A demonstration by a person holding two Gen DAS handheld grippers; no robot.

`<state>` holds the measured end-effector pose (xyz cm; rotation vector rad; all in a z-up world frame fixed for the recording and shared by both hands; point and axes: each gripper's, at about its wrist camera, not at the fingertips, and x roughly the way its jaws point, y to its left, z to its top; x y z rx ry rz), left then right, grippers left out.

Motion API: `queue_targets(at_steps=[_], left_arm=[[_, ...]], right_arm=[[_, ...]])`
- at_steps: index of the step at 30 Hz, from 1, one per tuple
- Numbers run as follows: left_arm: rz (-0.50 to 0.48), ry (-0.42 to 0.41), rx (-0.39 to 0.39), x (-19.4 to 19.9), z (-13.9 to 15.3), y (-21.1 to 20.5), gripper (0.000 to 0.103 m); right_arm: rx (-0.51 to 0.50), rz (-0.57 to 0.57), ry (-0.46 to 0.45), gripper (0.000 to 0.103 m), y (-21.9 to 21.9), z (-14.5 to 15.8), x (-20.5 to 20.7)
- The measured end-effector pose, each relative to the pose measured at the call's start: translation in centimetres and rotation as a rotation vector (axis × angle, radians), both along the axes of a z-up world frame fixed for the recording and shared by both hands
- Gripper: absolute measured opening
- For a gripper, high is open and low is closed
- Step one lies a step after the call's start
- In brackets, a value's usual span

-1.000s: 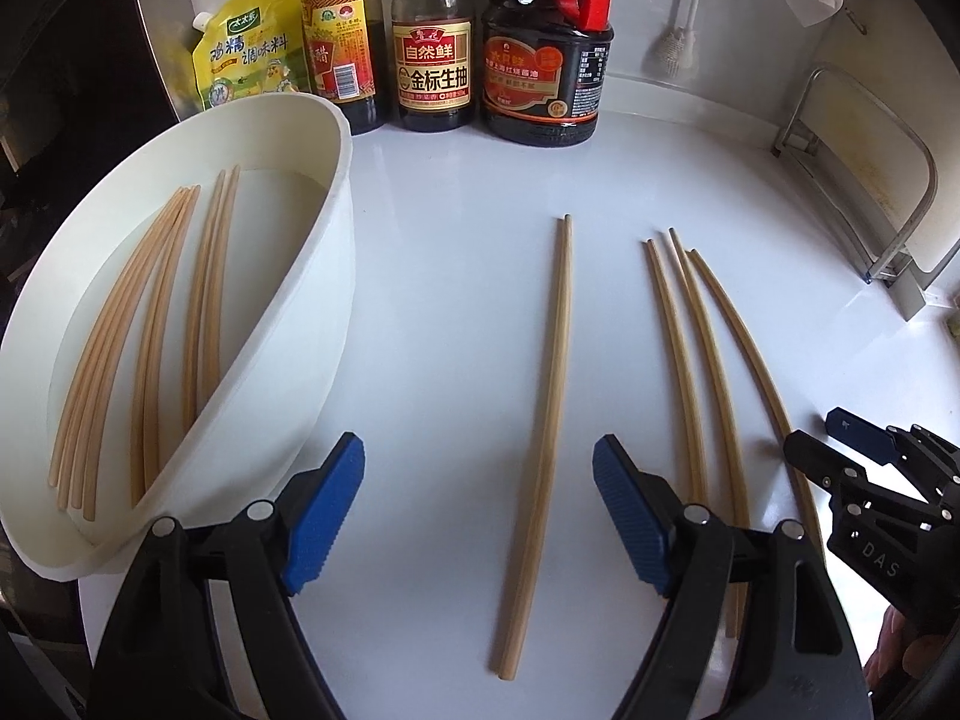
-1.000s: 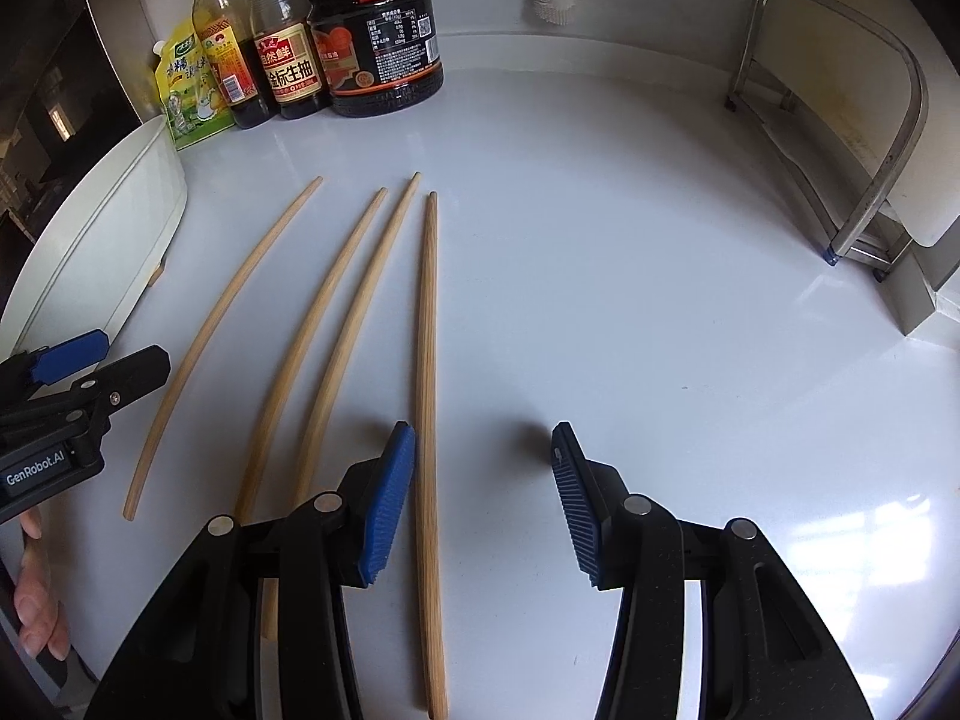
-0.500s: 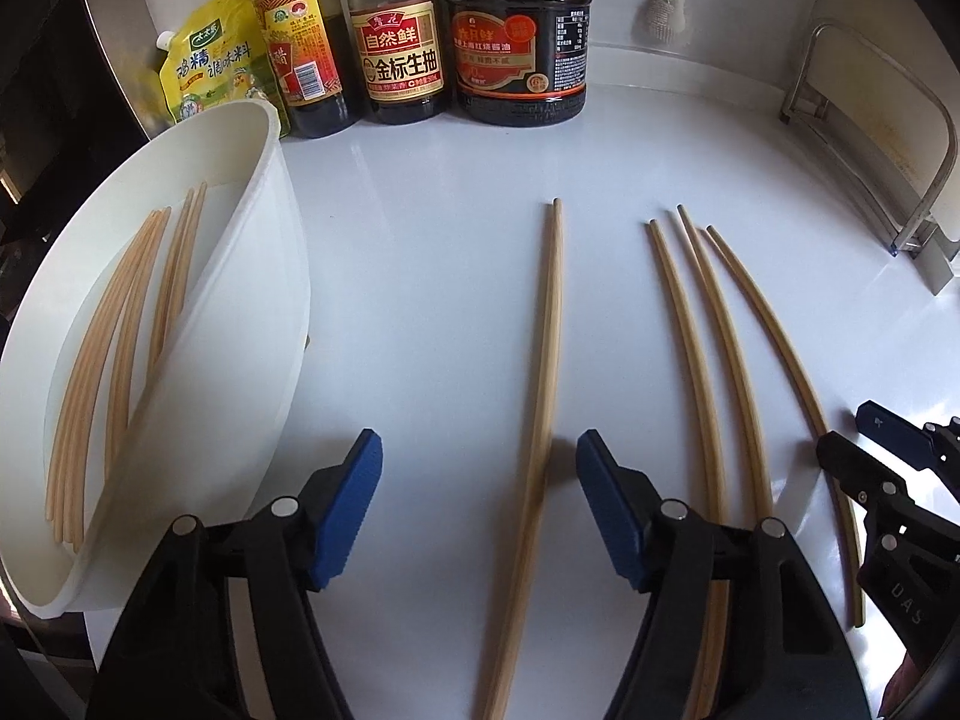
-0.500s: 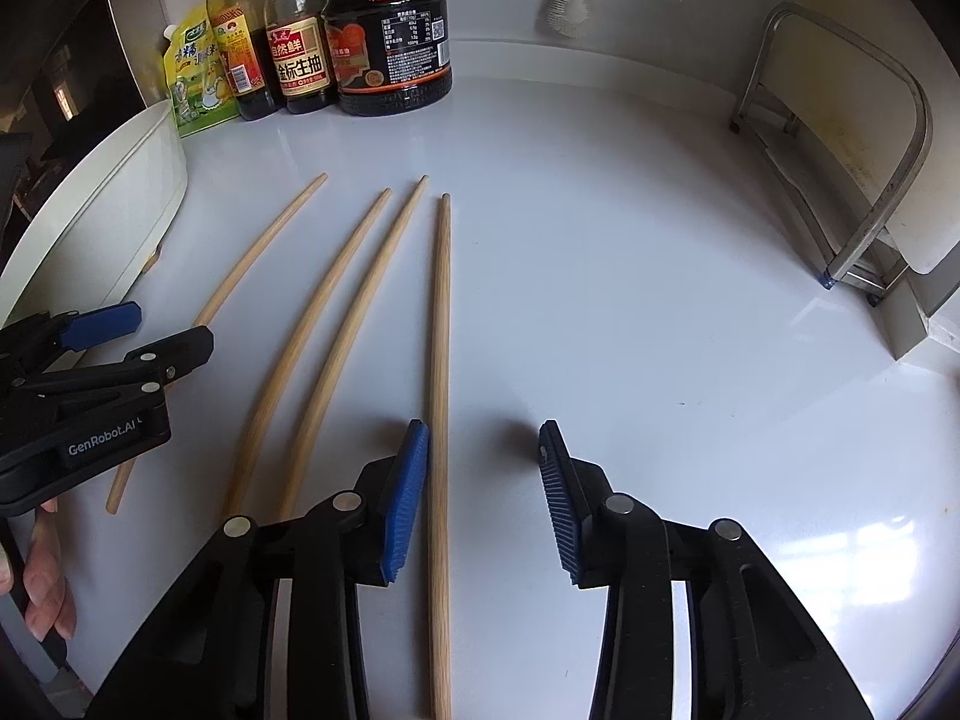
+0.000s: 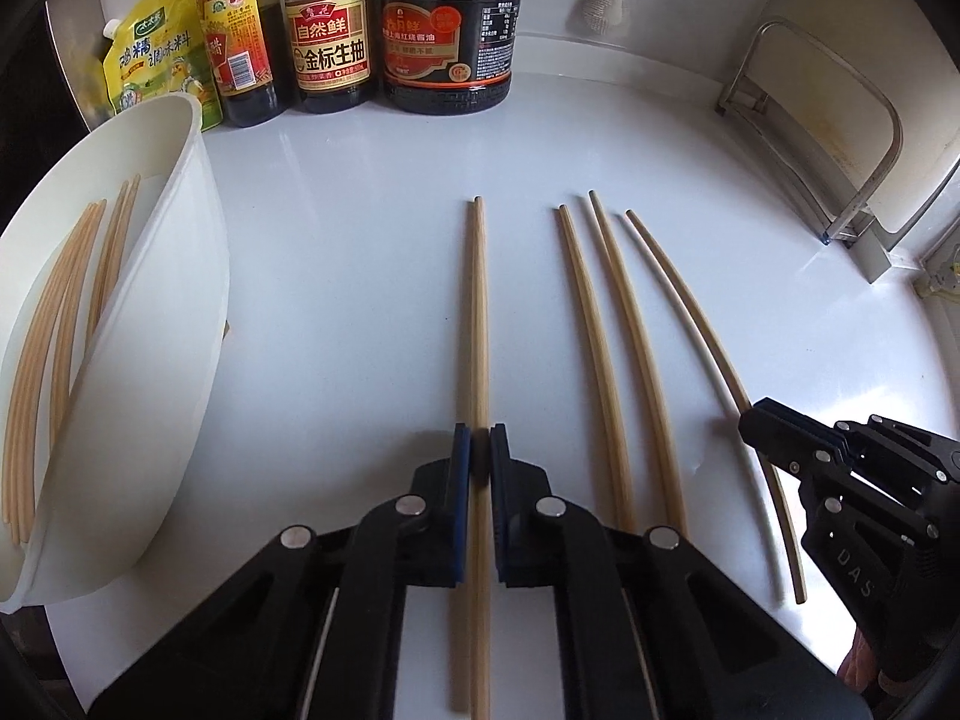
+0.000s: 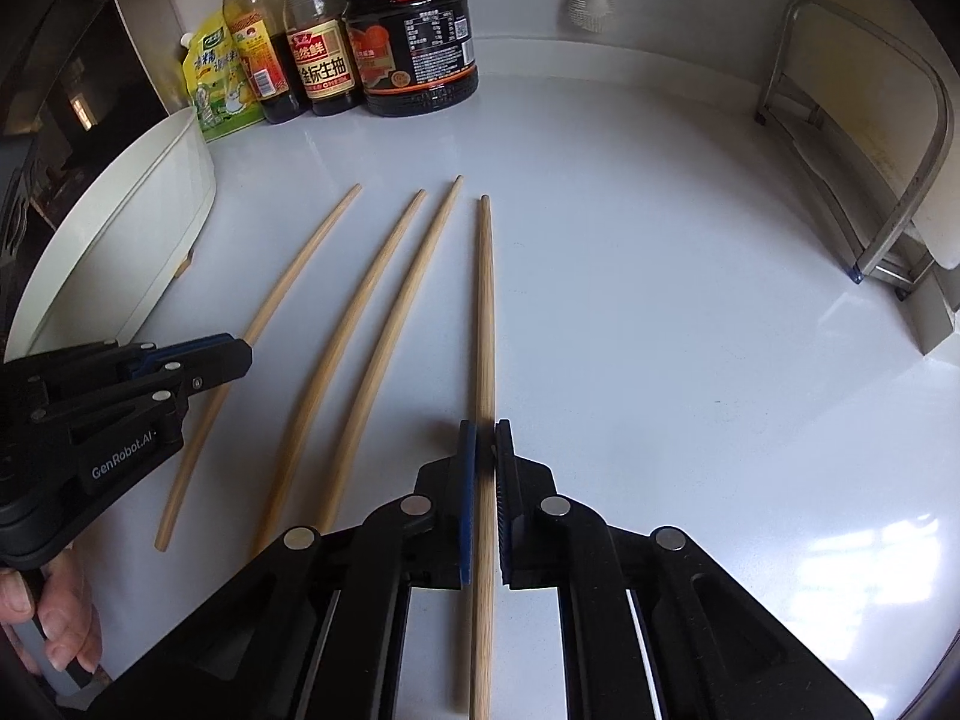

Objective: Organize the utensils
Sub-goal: 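Carry both held chopsticks up and over the white basin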

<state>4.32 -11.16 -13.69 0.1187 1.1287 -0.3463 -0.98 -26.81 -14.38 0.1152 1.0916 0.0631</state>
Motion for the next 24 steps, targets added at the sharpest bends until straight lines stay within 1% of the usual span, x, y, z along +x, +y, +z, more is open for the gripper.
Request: queue_targets(at_steps=[4, 7, 10, 13, 17, 24], left_arm=[[-0.015, -0.018, -0.017, -0.5, 1.6, 0.1, 0.007], [-0.024, -0.037, -0.029, -0.7, 3.0, 0.4, 0.007], [-0.032, -0.050, -0.058, -0.7, 4.7, 1.1, 0.007], [-0.038, -0.063, -0.080, -0.3, 6.4, 2.1, 0.007], [-0.040, -0.094, -0.102, 0.1, 9.0, 4.0, 0.007], [-0.014, -0.195, -0.138, 1.1, 14.0, 9.0, 0.007]], right_arm=[[0.035, -0.033, -0.011, 0.006, -0.4, 1.2, -0.4], [0.027, -0.043, -0.023, 0.006, 0.0, 2.4, -0.7], [0.029, -0.054, -0.022, 0.006, 0.5, 3.5, -0.7], [0.032, -0.069, -0.051, 0.006, 1.4, 5.3, -0.7], [0.067, -0.083, -0.089, 0.006, 2.7, 7.7, -0.4], [0.084, -0.036, -0.146, 0.006, 7.3, 10.9, 1.6]])
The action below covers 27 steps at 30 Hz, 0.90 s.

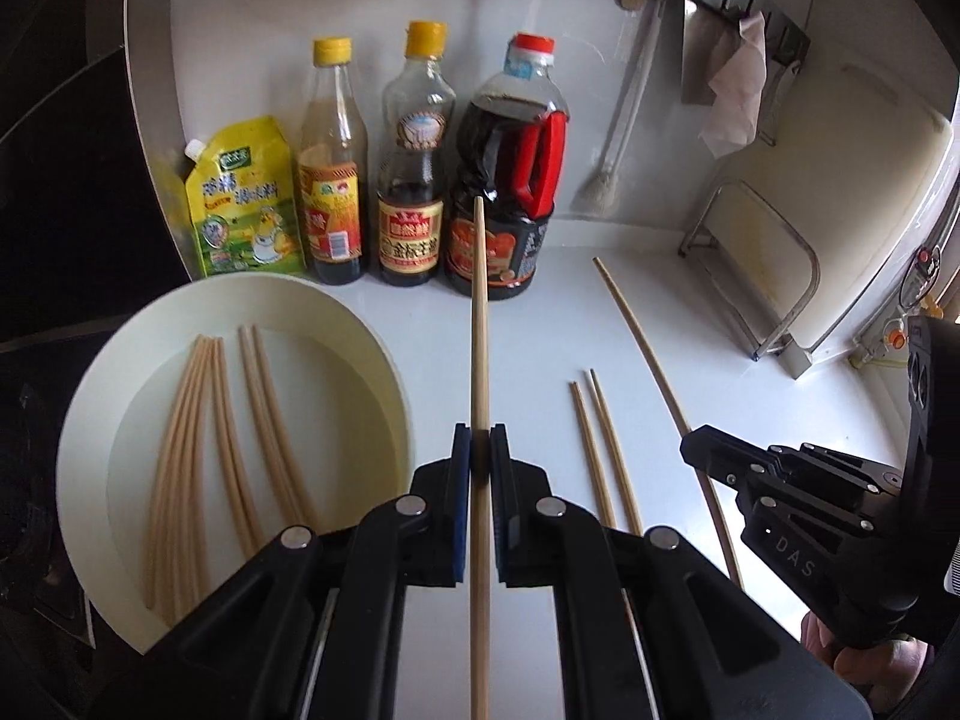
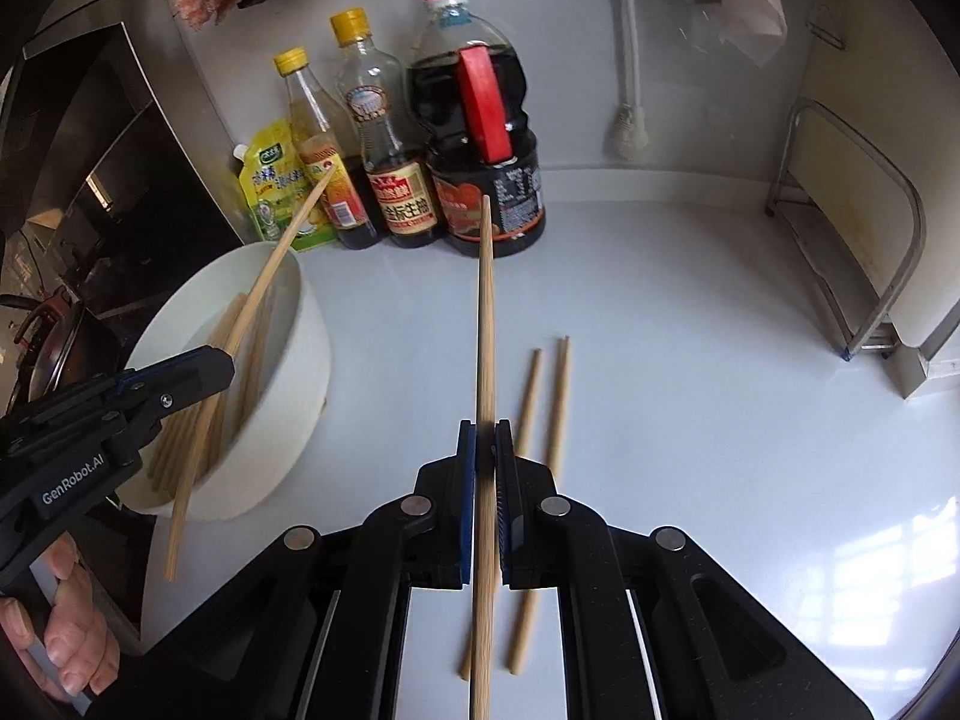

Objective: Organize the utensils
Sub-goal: 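Carry both held chopsticks up and over the white basin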

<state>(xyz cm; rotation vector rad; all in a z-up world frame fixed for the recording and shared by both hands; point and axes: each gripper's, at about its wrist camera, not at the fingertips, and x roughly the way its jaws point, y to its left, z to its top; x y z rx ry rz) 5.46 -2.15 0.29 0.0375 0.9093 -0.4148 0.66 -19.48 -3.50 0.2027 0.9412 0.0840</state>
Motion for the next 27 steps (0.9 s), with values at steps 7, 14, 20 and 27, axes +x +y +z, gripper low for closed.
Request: queue_targets(at_steps=[7, 14, 20, 27], left_arm=[[0.052, -0.026, 0.032, 1.8, 0.8, 5.5, 0.007], [0.119, 0.001, 0.069, 3.4, -0.2, 11.1, 0.007], [0.164, 0.066, 0.080, 5.2, -2.6, 14.4, 0.007], [0.171, 0.134, 0.090, 7.2, -5.8, 15.6, 0.007]], right_arm=[[-0.002, 0.087, -0.047, 0.006, 6.0, 2.0, 2.8], [0.044, 0.148, -0.020, 0.006, 11.1, 1.4, 6.4], [0.064, 0.198, 0.039, 0.006, 15.4, 0.3, 9.3], [0.098, 0.212, 0.133, 0.006, 18.8, -2.5, 12.3]])
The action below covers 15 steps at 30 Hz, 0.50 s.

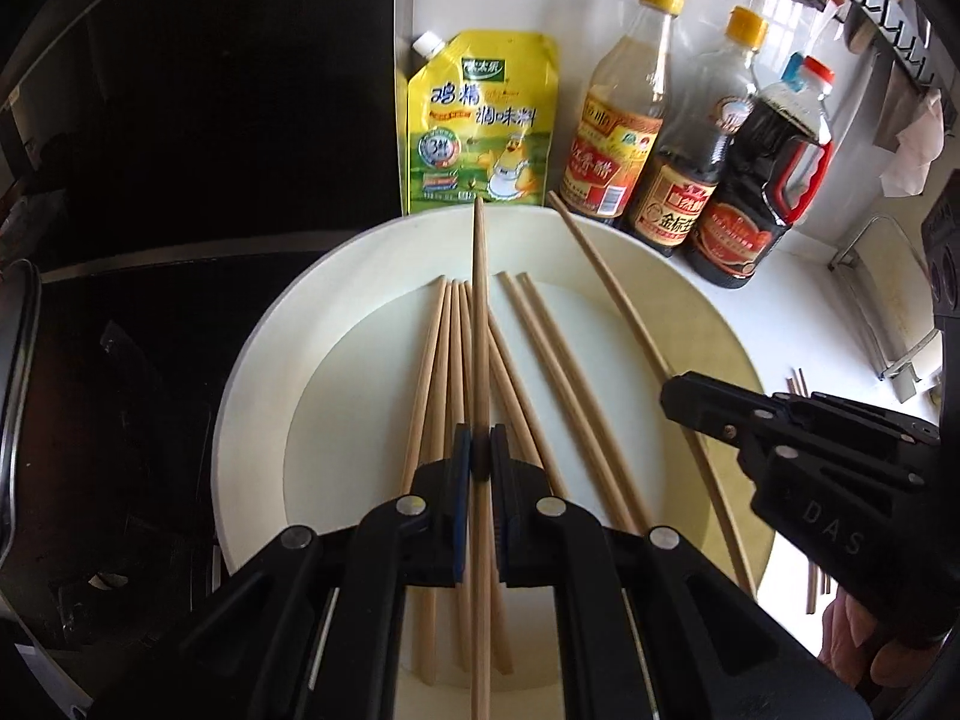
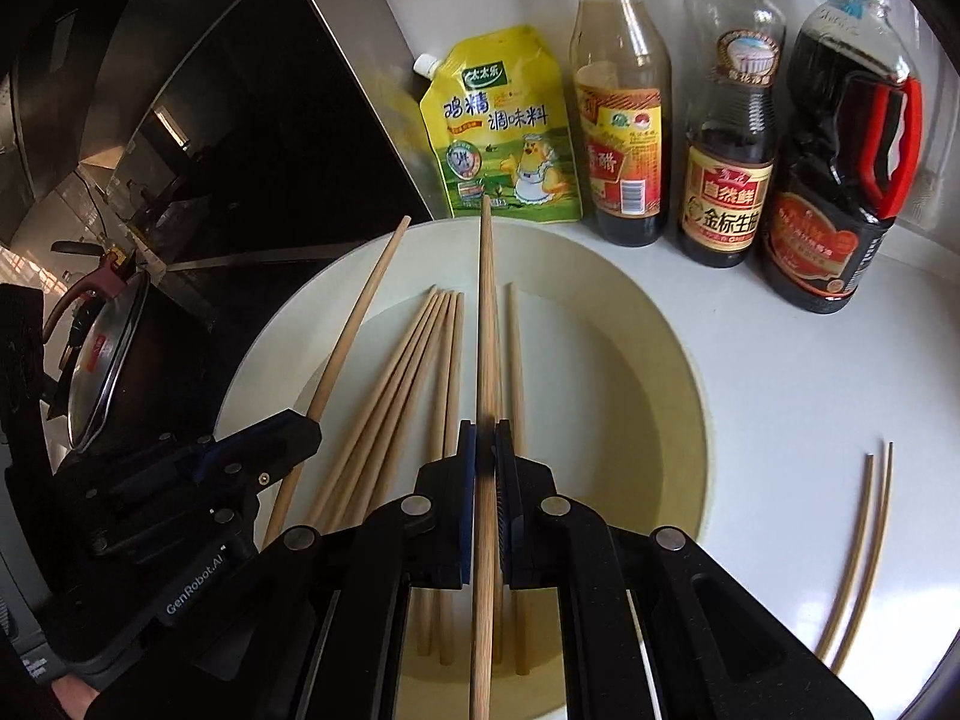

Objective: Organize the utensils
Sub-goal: 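Carry both held chopsticks up and over the white basin, then lower the chopsticks into the basin and open both tools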

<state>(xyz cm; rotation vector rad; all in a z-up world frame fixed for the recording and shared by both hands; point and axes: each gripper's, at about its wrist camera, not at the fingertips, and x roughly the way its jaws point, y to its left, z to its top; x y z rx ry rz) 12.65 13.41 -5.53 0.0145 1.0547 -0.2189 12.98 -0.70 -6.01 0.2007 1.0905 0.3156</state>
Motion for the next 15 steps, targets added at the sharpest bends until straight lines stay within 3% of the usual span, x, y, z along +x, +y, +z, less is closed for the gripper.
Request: queue_targets(at_steps=[7, 9, 15], left_arm=[[0.016, 0.036, -0.005, 1.1, -1.5, 0.6, 0.008], [0.023, 0.033, -0.007, 1.1, -1.6, 0.8, 0.014], [0.043, 0.027, -0.015, 1.2, -1.4, 1.5, 0.017]], right_arm=[[-0.015, -0.008, 0.072, 0.006, 0.5, -2.3, 0.8], [-0.007, -0.013, 0.083, 0.006, 0.3, -2.5, 0.9], [-0.033, -0.030, 0.059, 0.007, -0.1, -1.8, 0.6]])
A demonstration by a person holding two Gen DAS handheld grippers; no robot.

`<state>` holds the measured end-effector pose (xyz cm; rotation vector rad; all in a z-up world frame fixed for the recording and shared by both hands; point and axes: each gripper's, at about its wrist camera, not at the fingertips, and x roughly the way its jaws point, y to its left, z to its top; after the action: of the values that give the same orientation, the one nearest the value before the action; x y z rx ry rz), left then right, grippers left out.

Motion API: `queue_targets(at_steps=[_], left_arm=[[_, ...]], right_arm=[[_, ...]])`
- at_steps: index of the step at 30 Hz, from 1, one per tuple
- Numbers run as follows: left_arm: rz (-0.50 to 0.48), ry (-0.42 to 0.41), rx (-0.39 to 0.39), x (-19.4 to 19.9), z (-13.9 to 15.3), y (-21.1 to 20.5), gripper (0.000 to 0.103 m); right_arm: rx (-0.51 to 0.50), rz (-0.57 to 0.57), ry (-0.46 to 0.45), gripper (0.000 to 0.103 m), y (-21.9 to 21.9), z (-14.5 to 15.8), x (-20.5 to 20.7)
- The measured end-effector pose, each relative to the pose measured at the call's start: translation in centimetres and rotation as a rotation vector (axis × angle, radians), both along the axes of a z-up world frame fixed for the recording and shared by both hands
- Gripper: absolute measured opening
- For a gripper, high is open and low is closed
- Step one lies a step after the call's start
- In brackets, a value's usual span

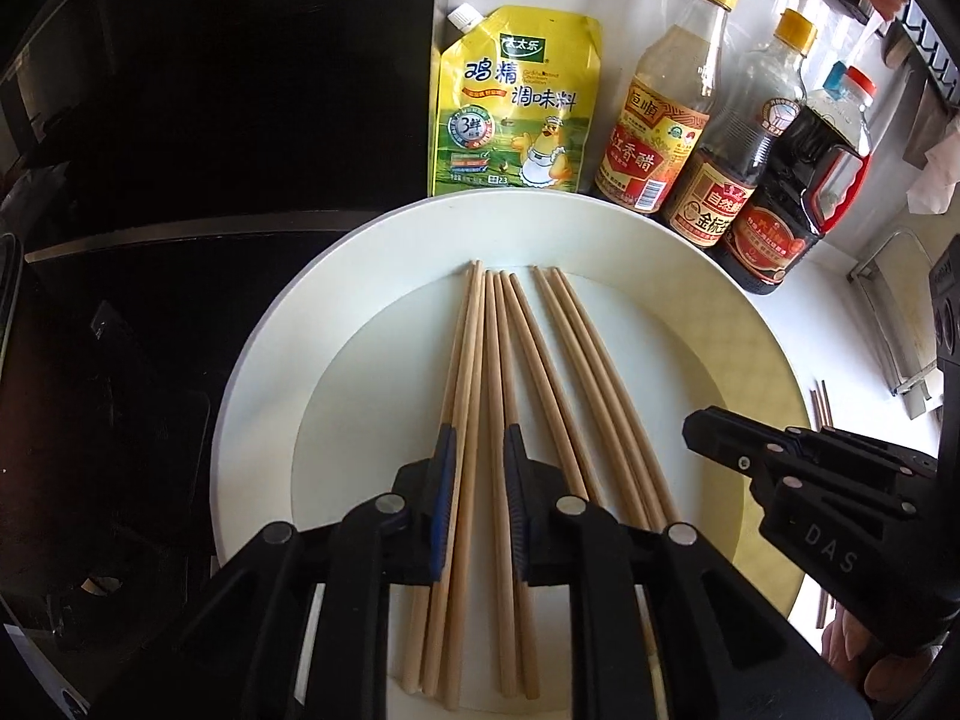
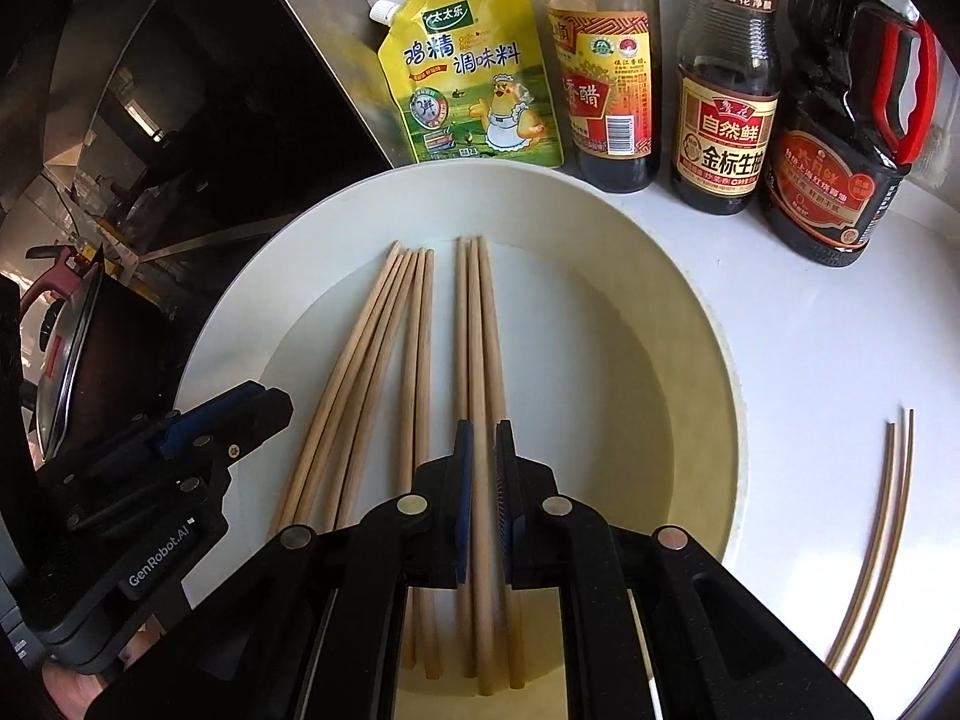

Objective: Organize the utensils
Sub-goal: 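Lower the chopsticks into the basin and open both tools, then withdraw both open tools from the basin to the last two chopsticks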

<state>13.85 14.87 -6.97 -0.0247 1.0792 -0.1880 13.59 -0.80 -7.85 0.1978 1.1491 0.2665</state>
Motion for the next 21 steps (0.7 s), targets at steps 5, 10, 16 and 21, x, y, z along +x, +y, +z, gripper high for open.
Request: queue_targets(at_steps=[5, 10, 16, 21], left_arm=[[0.008, -0.008, 0.000, -0.4, 0.3, 0.3, 0.017], [0.010, -0.019, 0.002, -1.1, 0.9, 0.5, 0.019], [0.007, -0.047, 0.008, -2.5, 2.1, 0.2, 0.031], [-0.007, -0.069, 0.008, -3.9, 3.2, -0.7, 0.039]], right_arm=[[-0.028, 0.017, -0.029, 0.007, 0.2, 0.8, -0.5], [-0.056, 0.033, -0.072, 0.007, 0.3, 2.1, -1.5], [-0.071, 0.030, -0.118, 0.009, -0.5, 3.7, -3.1], [-0.071, 0.014, -0.145, 0.014, -1.9, 4.6, -4.8]])
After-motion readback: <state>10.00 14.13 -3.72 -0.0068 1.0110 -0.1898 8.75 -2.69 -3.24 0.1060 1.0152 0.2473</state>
